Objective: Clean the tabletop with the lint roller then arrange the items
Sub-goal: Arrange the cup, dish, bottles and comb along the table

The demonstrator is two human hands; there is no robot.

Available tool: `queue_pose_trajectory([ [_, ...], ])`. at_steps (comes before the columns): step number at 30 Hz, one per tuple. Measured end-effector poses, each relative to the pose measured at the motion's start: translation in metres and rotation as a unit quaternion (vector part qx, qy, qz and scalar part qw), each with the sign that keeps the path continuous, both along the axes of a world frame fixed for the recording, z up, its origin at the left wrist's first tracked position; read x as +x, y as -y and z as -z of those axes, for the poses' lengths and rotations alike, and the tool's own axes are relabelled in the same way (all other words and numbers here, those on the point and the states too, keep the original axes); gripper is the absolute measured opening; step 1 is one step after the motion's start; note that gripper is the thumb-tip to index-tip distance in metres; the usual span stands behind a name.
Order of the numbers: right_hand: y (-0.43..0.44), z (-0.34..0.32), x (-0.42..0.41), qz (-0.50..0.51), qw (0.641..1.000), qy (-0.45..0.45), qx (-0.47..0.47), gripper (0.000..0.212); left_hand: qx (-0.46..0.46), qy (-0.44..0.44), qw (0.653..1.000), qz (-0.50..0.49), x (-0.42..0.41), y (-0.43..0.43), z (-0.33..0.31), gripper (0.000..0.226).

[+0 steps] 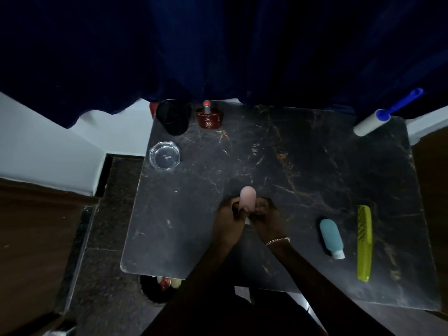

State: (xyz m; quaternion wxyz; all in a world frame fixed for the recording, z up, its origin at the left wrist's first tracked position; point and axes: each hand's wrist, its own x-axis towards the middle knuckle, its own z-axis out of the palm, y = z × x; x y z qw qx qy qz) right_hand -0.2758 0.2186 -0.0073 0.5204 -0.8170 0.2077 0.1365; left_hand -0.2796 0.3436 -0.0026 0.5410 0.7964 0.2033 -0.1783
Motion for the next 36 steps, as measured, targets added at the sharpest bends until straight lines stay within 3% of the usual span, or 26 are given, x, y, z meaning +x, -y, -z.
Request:
queue_pose_trajectory([
  [5, -0.041, -0.001, 0.027, -0.033, 0.998, 0.030, -0.043, 0.036, -0.022, 0.027, 0.999, -0.026, 0.020, -0.043, 0.000, 0.037],
  [11, -0.085, -0.005, 0.089, -0.070, 0.989, 0.090, -0.090, 0.035, -0.045, 0.089, 0.995, -0.012, 0.067, -0.080, 0.001, 0.058],
  [14, -0.103, -0.005, 0.121, -0.094, 0.981, 0.118, -0.124, 0.054, -0.029, 0.113, 0.993, 0.006, 0.094, -0.097, 0.005, 0.058],
  [18, -0.116, 0.002, 0.154, -0.082, 0.980, 0.152, -0.095, 0.026, -0.034, 0.131, 0.991, 0.008, 0.123, -0.110, 0.009, 0.059],
  [21, -0.121, 0.010, 0.169, -0.082, 0.982, 0.157, -0.065, 0.022, -0.063, 0.138, 0.988, -0.003, 0.134, -0.114, 0.017, 0.059],
  [25, -0.123, 0.023, 0.178, -0.098, 0.977, 0.157, -0.107, 0.028, -0.077, 0.148, 0.986, 0.000, 0.143, -0.119, 0.029, 0.054],
  [36, -0.128, 0.034, 0.177, -0.111, 0.973, 0.166, -0.116, 0.031, -0.078, 0.141, 0.987, -0.002, 0.143, -0.125, 0.037, 0.054],
])
